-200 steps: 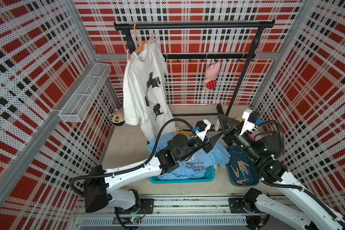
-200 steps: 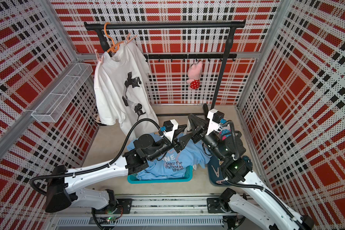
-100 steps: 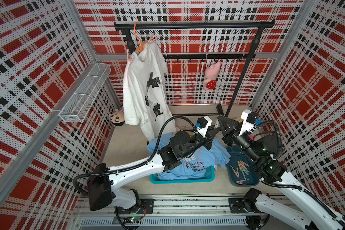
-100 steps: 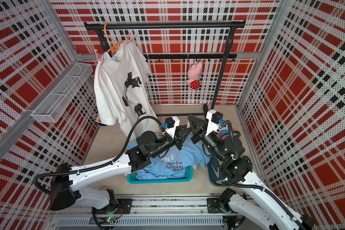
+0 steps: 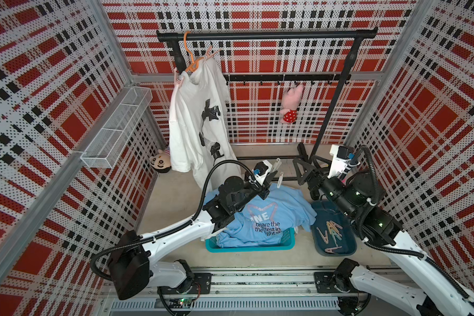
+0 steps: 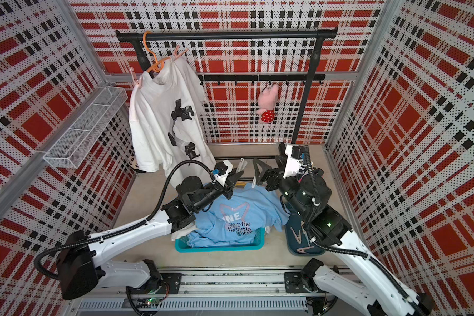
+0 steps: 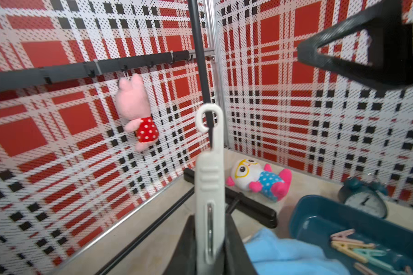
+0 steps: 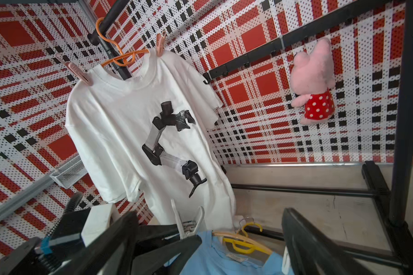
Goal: Use clothespins to secure the t-shirt on both sides of the hanger
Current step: Pick up the clothespin from the storage box, then open the clothespin.
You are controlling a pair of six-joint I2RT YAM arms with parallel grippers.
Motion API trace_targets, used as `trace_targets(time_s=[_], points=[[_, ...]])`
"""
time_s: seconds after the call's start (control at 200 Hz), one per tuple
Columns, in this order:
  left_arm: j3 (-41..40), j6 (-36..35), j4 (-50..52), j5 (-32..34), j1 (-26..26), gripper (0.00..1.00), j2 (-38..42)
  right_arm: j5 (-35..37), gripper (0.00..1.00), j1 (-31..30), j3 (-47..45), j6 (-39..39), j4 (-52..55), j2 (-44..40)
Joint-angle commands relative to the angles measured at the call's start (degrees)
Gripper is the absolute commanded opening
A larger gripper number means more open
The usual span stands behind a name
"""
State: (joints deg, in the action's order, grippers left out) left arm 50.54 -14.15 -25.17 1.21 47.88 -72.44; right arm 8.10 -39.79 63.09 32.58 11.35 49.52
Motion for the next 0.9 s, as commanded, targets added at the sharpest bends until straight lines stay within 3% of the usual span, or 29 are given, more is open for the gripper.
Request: trace_targets(time_s=[0.0,0.11,0.261,0.451,0.692,0.892], points=[[-1.05,-9.32,-2.34,-1.32,-0.61,0.00,3.44,-9.69,1.00,-0.16,-0.85,9.60,1.40,1.07],[-0.94,-10.06,-2.34,-3.89,-0.38,0.00,4.74,-16.01,0.97,-0.14,-4.02,13.62,-7.00,1.72],[0.84,-6.43,-1.55,-6.72,0.01,0.00,4.38,-20.60,0.92,-0.20,-2.45,10.31,-7.95,5.05],[1.06,-3.86,-1.64,-4.72,1.10,0.00,3.39,-19.32,0.81,-0.38,-0.86,7.00,-6.26,8.00],[1.31,-2.98,-0.20,-2.84,2.57,0.00,2.89,-18.38,0.76,-0.65,0.26,7.19,-9.56,11.16],[0.53,-3.02,-0.14,-2.58,2.68,0.00,3.12,-18.67,0.64,-0.81,2.09,8.32,-10.67,13.32]])
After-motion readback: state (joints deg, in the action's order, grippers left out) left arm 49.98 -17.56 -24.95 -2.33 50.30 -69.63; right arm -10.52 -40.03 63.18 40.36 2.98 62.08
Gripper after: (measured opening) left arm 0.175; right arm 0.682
